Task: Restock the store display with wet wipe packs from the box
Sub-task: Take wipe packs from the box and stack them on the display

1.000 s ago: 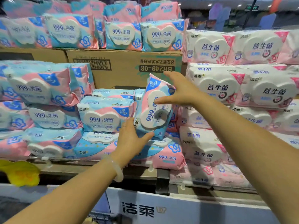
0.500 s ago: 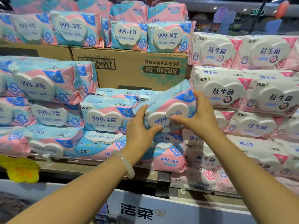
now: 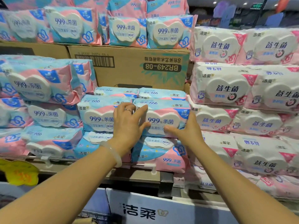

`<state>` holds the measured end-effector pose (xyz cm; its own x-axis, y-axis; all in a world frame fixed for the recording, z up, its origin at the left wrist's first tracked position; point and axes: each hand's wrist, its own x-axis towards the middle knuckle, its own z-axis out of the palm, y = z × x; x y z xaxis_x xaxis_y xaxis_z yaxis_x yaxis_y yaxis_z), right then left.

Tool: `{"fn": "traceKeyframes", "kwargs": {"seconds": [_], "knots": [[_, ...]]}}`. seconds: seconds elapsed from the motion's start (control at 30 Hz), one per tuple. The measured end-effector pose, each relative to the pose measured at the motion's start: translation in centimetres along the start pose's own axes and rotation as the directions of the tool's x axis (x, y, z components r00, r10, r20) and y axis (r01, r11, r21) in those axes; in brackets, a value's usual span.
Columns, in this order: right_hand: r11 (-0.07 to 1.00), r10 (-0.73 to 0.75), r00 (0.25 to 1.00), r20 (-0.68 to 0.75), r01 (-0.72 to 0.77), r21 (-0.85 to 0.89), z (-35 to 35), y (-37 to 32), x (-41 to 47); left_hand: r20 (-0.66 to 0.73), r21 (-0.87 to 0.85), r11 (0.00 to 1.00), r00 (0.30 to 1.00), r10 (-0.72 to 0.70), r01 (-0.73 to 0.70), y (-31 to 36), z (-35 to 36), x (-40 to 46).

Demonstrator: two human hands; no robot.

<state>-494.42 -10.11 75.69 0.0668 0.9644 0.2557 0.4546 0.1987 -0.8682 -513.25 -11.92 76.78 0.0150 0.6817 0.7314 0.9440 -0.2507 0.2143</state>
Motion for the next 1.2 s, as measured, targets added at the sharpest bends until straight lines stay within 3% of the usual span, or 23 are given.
{"fn": "traceKeyframes", "kwargs": {"seconds": [0.1, 0.17, 0.23, 0.33, 0.6, 0.7, 0.8, 0.9, 1.03, 1.2], "knots": [[0.986, 0.038, 0.998, 0.051, -0.029, -0.167, -0.9, -0.5, 0.5, 0.045, 0.072, 0.996, 0.998, -0.052, 0.049, -0.2, -0.1, -0.2], [0.95, 0.018, 0.999, 0.045, -0.003, -0.311, -1.1, -1.2, 0.0, 0.172, 0.097, 0.979, 0.966, -0.195, 0.181, -0.4, -0.6, -0.3], [0.898, -0.056, 0.997, 0.047, 0.071, -0.434, -1.0, -1.9, -0.8, 0.274, 0.14, 0.967, 0.931, -0.243, 0.211, -1.1, -0.5, -0.2], [0.814, -0.111, 0.984, 0.142, 0.171, -0.556, 0.3, -2.6, -0.9, 0.328, 0.129, 0.976, 0.922, -0.207, 0.173, -1.7, 0.1, 0.1], [0.799, -0.062, 0.991, 0.119, 0.121, -0.589, 1.4, -3.0, -0.2, 0.346, 0.114, 0.984, 0.923, -0.17, 0.138, -2.1, 0.3, 0.4], [0.659, -0.007, 0.992, 0.123, 0.097, -0.746, 0.6, -4.2, -1.0, 0.395, 0.148, 0.987, 0.911, -0.12, 0.065, -2.3, -1.1, -0.2], [0.545, -0.093, 0.982, 0.167, 0.19, -0.817, 0.9, -5.9, -2.2, 0.386, 0.16, 0.986, 0.917, -0.099, 0.038, -2.8, -2.7, -1.7], [0.476, -0.198, 0.926, 0.322, 0.378, -0.794, 3.9, -8.0, -4.4, 0.403, 0.161, 0.987, 0.911, -0.09, 0.026, -4.2, -4.7, -4.0], [0.456, -0.298, 0.79, 0.537, 0.611, -0.647, 10.4, -10.0, -8.2, 0.392, 0.158, 0.985, 0.911, -0.127, 0.07, -7.8, -8.4, -8.5], [0.422, -0.209, 0.604, 0.769, 0.765, -0.486, 18.7, -10.1, -14.3, 0.492, 0.341, 0.927, 0.81, -0.319, 0.157, -14.8, -13.6, -16.8]]}}
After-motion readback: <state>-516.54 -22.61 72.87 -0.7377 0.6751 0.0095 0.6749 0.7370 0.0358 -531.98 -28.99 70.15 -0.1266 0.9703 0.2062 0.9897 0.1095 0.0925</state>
